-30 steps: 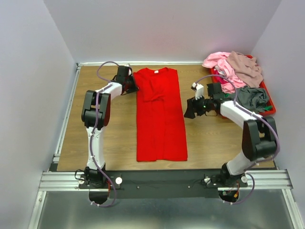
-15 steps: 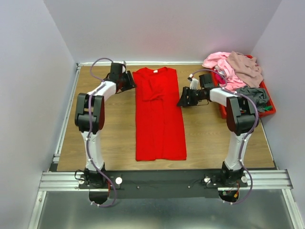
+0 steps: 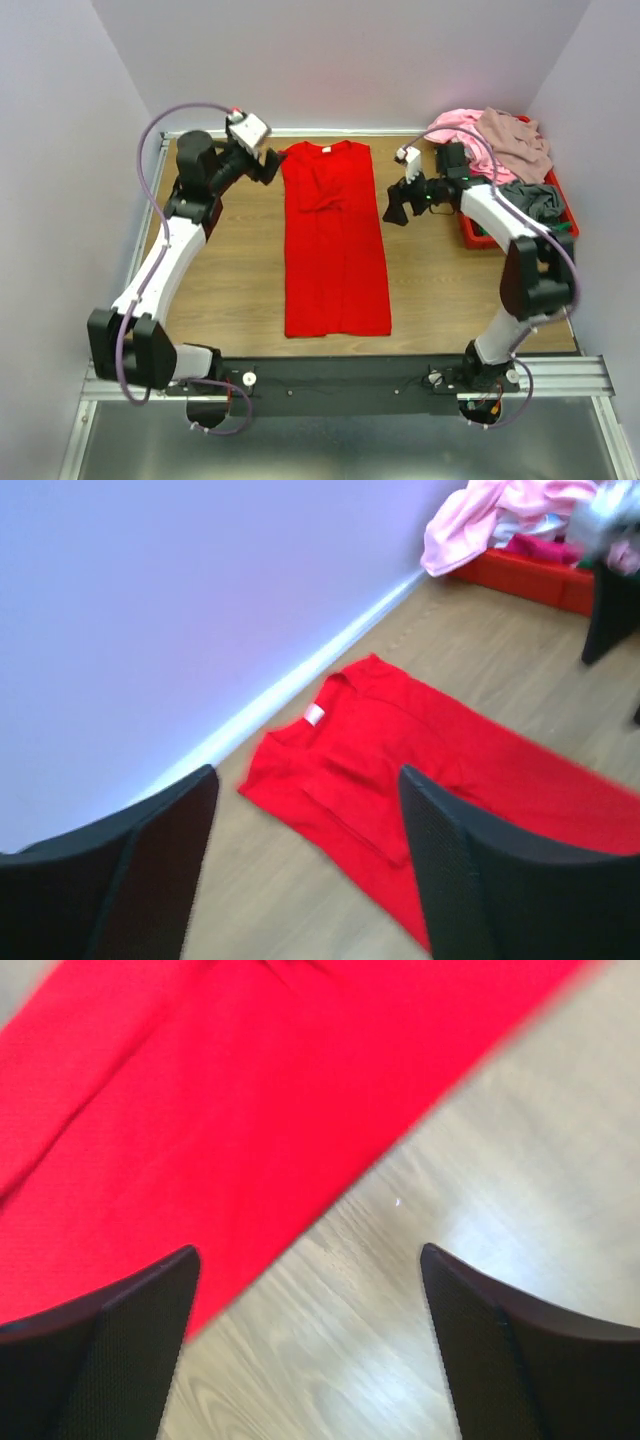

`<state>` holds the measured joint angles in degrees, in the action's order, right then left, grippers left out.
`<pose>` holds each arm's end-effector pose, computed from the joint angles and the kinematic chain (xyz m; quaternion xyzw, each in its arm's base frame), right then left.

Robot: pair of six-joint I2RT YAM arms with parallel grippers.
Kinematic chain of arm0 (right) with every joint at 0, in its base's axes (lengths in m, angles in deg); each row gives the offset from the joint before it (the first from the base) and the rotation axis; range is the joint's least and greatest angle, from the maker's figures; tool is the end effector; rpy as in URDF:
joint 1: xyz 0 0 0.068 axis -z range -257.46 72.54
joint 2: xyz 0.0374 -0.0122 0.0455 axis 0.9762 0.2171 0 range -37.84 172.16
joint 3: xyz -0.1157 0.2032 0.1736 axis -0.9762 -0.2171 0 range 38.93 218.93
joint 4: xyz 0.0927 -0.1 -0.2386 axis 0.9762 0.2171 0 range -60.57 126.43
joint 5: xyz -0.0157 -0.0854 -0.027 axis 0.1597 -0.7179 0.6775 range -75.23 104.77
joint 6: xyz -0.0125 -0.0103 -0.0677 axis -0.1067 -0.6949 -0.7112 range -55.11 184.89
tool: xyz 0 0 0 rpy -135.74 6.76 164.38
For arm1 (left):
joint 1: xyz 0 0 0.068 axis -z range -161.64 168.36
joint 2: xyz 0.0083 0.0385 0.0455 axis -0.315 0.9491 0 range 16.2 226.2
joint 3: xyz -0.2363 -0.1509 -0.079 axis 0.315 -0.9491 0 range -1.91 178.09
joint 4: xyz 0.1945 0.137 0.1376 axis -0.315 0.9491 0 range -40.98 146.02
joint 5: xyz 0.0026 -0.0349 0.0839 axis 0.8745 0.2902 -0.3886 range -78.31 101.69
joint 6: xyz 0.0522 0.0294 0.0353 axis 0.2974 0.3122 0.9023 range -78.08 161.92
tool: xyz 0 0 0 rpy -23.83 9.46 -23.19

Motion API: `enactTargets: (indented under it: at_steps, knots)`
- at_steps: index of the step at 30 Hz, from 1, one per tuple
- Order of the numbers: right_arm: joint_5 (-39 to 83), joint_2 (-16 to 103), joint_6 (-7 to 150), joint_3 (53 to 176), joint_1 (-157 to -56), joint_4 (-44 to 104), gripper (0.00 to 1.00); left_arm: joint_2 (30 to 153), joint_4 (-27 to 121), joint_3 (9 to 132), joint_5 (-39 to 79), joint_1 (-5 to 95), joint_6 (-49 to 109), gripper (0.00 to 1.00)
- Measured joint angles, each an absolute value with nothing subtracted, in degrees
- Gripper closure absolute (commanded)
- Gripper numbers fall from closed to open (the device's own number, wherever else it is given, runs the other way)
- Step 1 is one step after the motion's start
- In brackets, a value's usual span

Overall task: Fold and stack the t-shirts
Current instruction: Fold the tshirt

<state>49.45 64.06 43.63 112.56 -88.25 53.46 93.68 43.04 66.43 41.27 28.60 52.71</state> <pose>0.3956 0.1081 0.2251 -0.3419 0.8417 0.2527 0.3327 0.3366 -0.0892 0.4011 0.3007 0.6584 -0.1823 0.6655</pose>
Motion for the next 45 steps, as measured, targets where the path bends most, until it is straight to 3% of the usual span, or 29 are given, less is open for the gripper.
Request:
enactTargets:
  at_steps: [4,8,12,17,22,30,37,41,45]
  knots:
    - [54.83,49.0,29.03,106.33,-89.19,55.34,0.0,84.74,40.81,56.48,39.57,35.27,65.63,0.05]
    - [64.03,45.86,14.96,105.1,-90.92,66.33,0.01,75.82,44.66,44.79,32.92,50.48,76.6,0.16]
    - [65.82,48.61,0.46,101.61,-100.01,77.76,0.02,65.7,54.41,37.4,29.47,59.94,83.81,0.65]
    - [61.23,40.57,0.22,87.46,-116.03,76.58,0.17,53.98,64.7,34.71,30.65,65.21,90.33,0.7]
    - [56.53,39.76,5.38,86.39,-118.13,71.45,0.2,50.6,70.38,32.77,35.61,70.78,97.12,0.69]
    - [50.17,37.18,14.06,80.12,-123.13,64.21,0.25,60.43,76.13,29.51,35.68,84.51,101.39,0.66]
    - [40.33,38.71,18.65,79.33,-135.39,58.38,0.25,62.38,75.37,26.39,32.88,91.94,99.0,0.6]
    - [34.85,41.05,20.31,78.81,-139.35,55.86,0.31,61.9,74.73,25.12,29.29,92.01,98.59,0.57]
    - [30.98,41.97,21.6,77.54,-140.47,53.9,0.44,59.75,74.67,23.52,25.82,92.01,98.65,0.55]
